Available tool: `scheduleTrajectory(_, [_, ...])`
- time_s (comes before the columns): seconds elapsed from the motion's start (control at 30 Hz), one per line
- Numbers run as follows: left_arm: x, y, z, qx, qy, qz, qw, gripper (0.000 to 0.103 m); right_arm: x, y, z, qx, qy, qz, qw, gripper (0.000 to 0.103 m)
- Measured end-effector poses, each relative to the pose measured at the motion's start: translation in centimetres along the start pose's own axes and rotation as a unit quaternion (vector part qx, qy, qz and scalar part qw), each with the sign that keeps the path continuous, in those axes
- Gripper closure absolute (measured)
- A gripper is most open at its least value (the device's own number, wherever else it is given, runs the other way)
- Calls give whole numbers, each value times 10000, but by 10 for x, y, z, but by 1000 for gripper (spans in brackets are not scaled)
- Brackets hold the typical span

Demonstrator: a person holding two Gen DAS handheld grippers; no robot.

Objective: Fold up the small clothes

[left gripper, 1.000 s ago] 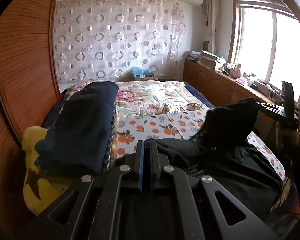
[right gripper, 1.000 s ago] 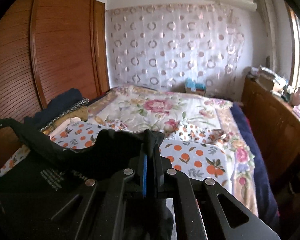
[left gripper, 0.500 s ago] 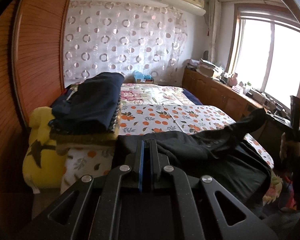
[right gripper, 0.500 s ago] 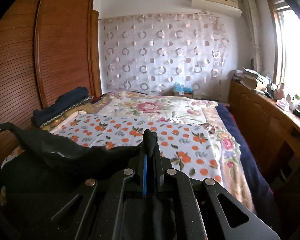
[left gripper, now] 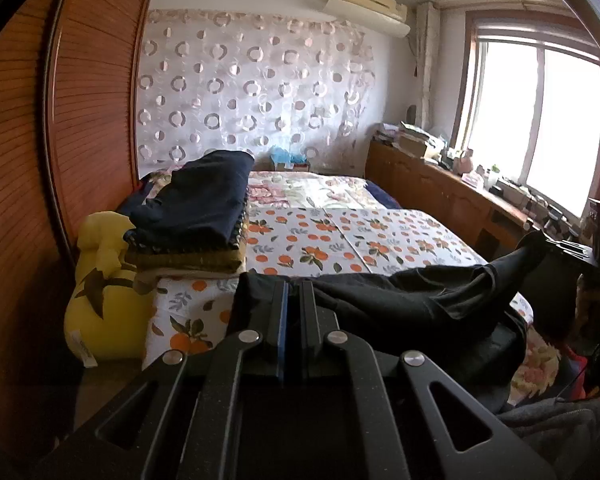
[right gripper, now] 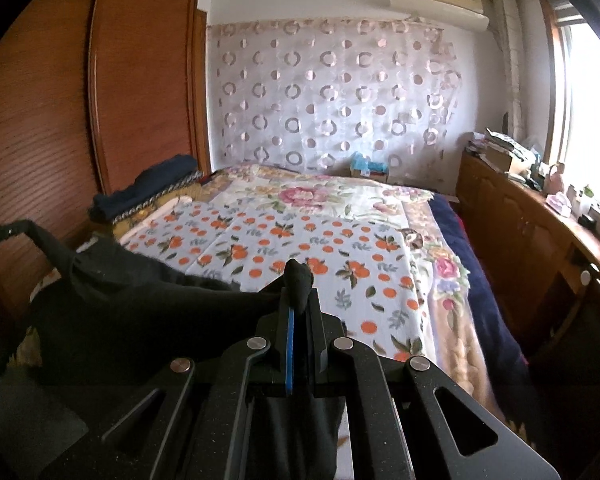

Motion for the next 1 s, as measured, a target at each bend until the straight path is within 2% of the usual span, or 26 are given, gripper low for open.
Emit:
scheduleTrajectory(0.2, [6, -1, -4, 122, 171, 103, 9997, 95, 13, 3, -10, -209, 624, 0, 9978, 99])
scheduleTrajectory(0.23, [7, 0, -3, 115, 176, 119, 9997, 89, 15, 4, -11, -262, 696, -8, 9972, 99])
scheduleTrajectory(0.27, [8, 2, -2, 103, 176, 133, 9997, 76, 16, 5, -9, -304, 714, -36, 9970, 98])
scheduleTrajectory(0.33, [10, 5, -2, 82, 151, 123, 9998, 61, 15, 5, -2, -364, 690, -120, 9969, 87])
scheduleTrajectory(0.4, [15, 8, 0, 86, 189, 142, 9997, 56, 12, 4, 4, -357, 611, -138, 9974, 77])
scheduleTrajectory(0.43, [18, 9, 1, 105, 209, 161, 9996, 50, 10, 4, 6, -342, 572, -112, 9977, 73])
scheduleTrajectory(0.57, [36, 14, 3, 135, 284, 166, 9994, 29, 7, 1, 11, -358, 440, -138, 9983, 68])
scheduleTrajectory(0.8, [75, 28, -1, 61, 520, 248, 9983, 27, 51, -14, 12, -63, 552, -165, 9983, 68])
scheduleTrajectory(1.0, [111, 34, -8, 94, 847, 272, 9960, 27, 103, -21, 13, 106, 949, -99, 9954, 68])
Point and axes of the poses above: each gripper's, at about its wrist camera, not at the fingertips, and x roughly the way its jaws point, y to its left, z to its top, the point moved 1 cm from there along x, roughly the way its jaws point, and after that the axes turned 11 degrees about x, right-handed, at the moved point
